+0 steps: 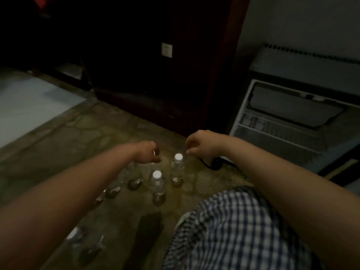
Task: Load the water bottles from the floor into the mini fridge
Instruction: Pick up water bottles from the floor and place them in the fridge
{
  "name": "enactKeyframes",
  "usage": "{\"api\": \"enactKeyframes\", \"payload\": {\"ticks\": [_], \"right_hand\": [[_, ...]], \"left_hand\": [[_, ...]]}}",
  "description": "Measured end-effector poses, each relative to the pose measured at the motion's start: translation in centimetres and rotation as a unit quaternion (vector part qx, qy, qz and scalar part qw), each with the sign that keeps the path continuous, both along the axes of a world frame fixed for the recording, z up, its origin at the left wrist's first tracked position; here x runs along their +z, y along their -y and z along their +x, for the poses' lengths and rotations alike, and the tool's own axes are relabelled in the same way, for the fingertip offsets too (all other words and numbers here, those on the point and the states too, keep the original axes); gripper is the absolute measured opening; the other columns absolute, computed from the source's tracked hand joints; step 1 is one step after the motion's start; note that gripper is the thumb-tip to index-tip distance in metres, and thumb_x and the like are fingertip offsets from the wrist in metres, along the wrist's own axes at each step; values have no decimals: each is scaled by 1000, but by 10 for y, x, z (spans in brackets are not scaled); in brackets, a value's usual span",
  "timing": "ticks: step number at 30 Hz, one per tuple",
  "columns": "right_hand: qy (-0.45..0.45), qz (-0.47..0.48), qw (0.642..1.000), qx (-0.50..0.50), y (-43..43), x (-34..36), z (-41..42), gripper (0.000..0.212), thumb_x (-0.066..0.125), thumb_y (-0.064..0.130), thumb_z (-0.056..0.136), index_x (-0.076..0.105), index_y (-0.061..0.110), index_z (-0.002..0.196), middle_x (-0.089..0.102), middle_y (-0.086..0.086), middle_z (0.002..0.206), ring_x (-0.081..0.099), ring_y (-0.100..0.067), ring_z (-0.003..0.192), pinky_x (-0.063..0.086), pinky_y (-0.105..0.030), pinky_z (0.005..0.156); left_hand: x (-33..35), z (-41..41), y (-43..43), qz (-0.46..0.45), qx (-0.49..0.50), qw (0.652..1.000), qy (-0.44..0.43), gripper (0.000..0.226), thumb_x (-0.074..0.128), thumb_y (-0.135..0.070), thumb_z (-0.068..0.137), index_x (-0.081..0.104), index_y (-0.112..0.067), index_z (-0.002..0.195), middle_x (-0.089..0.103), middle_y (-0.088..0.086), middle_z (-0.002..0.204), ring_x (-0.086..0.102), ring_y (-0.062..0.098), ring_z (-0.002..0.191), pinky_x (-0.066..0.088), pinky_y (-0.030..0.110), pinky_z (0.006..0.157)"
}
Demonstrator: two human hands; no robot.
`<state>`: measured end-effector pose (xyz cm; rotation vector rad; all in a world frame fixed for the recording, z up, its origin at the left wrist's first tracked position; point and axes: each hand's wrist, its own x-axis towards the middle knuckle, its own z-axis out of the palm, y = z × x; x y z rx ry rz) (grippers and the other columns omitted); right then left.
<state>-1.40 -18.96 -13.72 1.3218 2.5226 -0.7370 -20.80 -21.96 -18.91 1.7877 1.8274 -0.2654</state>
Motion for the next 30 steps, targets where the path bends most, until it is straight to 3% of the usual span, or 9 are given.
{"api": "enactKeyframes", "payload": {"ticks": [5, 12, 16, 18, 21, 25, 30], "right_hand": [[18, -26, 998, 56, 41, -11, -53, 31, 54, 31, 92, 58, 18, 120, 60, -4, 122, 59, -21, 106, 49, -35, 92], [-5, -80, 989, 128, 107, -60, -129, 35, 55, 26, 92, 57, 13, 124, 60, -8, 124, 58, -21, 110, 47, -33, 93], [18, -104, 981, 161, 133, -95, -163, 35, 54, 24, 92, 55, 13, 126, 58, -9, 123, 57, -23, 110, 48, -36, 94], [10, -106, 981, 164, 141, -112, -177, 34, 55, 23, 92, 55, 13, 125, 59, -8, 121, 58, -21, 106, 49, -34, 90], [0, -137, 979, 151, 153, -140, -188, 35, 56, 21, 91, 54, 12, 125, 63, -7, 112, 60, -17, 95, 47, -28, 79], [7, -154, 978, 137, 162, -169, -186, 44, 58, 21, 90, 49, 14, 133, 63, -7, 113, 60, -19, 99, 39, -24, 74], [-30, -142, 984, 103, 159, -181, -188, 47, 57, 20, 91, 45, 15, 136, 65, -9, 113, 61, -20, 101, 41, -24, 77]], "left_hand": [[-15, -53, 66, -31, 52, 998, -12, 42, 54, -31, 92, 52, -9, 127, 57, 9, 128, 55, 25, 114, 43, 31, 96], [-56, -130, 158, -66, 126, 990, -10, 32, 57, -31, 89, 57, -15, 116, 60, 7, 117, 56, 19, 97, 46, 33, 87], [-84, -158, 193, -82, 215, 973, 19, 53, 62, -30, 86, 46, -13, 133, 52, 10, 134, 53, 24, 117, 42, 33, 97], [-97, -166, 208, -86, 261, 961, 38, 68, 65, -31, 85, 34, -10, 142, 42, 11, 144, 44, 26, 129, 37, 32, 103], [-124, -174, 227, -82, 315, 941, 91, 79, 70, -28, 81, 27, -10, 145, 38, 12, 147, 41, 26, 133, 34, 31, 106], [-172, -174, 247, -57, 370, 899, 228, 85, 78, -21, 73, 31, -14, 144, 43, 8, 144, 41, 24, 133, 33, 39, 112], [-219, -156, 250, 13, 456, 840, 294, 92, 83, -19, 65, 32, -17, 141, 47, 6, 141, 43, 22, 132, 34, 44, 112]]}}
